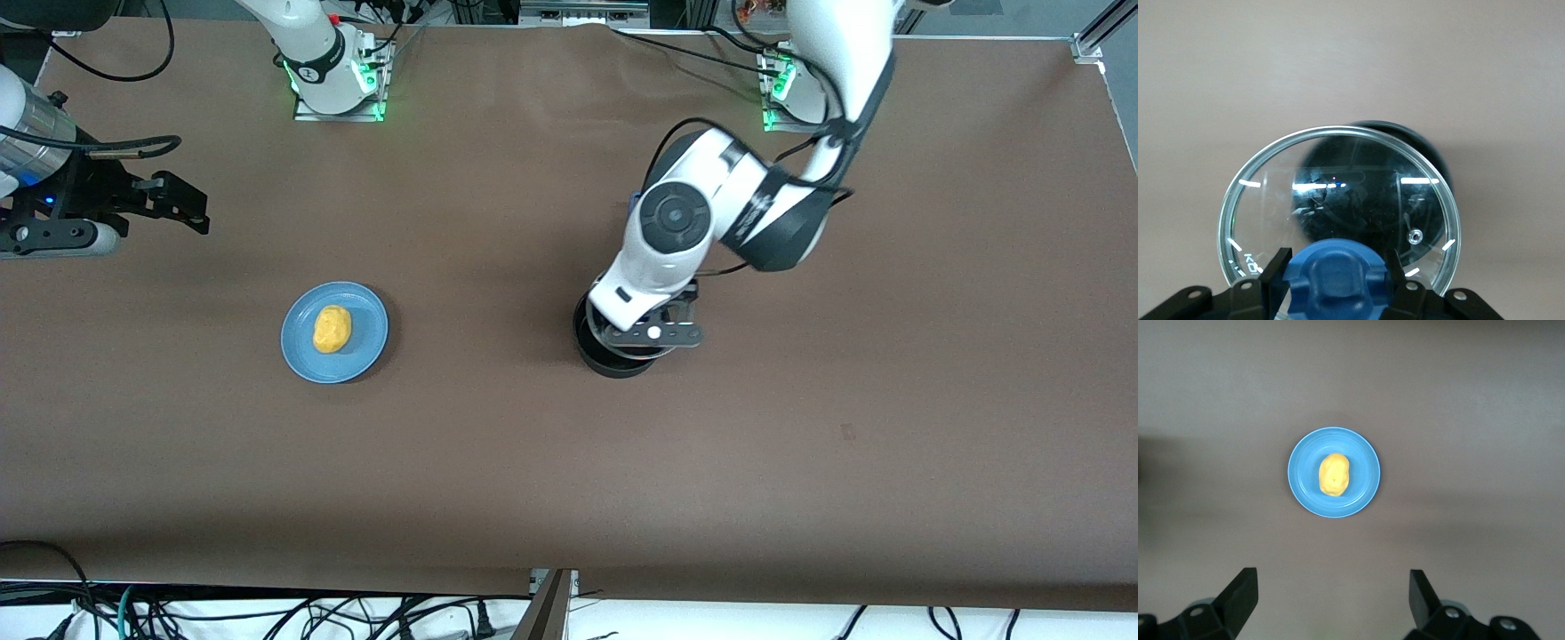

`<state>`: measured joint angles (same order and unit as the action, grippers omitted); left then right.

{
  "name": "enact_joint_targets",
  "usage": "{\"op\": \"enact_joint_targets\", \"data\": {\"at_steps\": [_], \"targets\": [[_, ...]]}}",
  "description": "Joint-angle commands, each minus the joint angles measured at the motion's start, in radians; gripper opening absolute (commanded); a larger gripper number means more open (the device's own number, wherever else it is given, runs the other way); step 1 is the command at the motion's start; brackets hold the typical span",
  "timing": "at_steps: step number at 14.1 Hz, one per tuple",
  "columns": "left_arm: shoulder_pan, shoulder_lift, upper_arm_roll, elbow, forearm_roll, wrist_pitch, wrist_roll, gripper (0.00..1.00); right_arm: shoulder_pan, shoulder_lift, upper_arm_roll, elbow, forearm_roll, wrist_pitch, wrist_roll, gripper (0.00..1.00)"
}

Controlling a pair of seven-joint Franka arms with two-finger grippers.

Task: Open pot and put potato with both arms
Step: 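Grasp the blue knob of the glass lid with the left gripper, then lift the glass lid off the saucepan and carry it aside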

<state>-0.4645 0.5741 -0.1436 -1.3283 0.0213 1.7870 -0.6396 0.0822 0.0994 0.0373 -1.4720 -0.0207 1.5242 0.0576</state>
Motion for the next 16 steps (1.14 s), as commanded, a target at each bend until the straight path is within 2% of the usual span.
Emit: {"op": "enact_joint_targets", "data": {"at_steps": [1,4,7,10,12,14,16], "targets": [[0.116,-0.068,0.007,-0.031,0.049,-0.087,0.018,0.38,0.002,-0.007,0.001,-0.007,0.002,0.008,0.004,1.0],[0.262,-0.073,0.007,-0.046,0.052,-0.109,0.252,0.36,0.001,-0.007,-0.001,-0.008,0.002,0.008,0.002,1.0],[0.371,-0.073,0.007,-0.15,0.158,-0.06,0.516,0.36,0.001,-0.007,0.001,-0.008,0.002,0.008,0.004,1.0],[0.454,-0.108,-0.001,-0.308,0.166,0.073,0.626,0.37,0.002,-0.007,-0.001,-0.008,0.002,0.008,0.002,1.0],[0.524,-0.123,-0.001,-0.443,0.167,0.229,0.691,0.37,0.001,-0.007,0.001,-0.008,0.002,0.008,0.002,1.0],[0.559,-0.128,-0.001,-0.559,0.167,0.394,0.745,0.37,0.001,-0.007,-0.001,-0.008,0.002,0.008,0.002,1.0],[0.561,-0.123,-0.001,-0.638,0.167,0.51,0.745,0.38,0.002,-0.007,-0.001,-0.007,0.002,0.008,0.002,1.0]]}}
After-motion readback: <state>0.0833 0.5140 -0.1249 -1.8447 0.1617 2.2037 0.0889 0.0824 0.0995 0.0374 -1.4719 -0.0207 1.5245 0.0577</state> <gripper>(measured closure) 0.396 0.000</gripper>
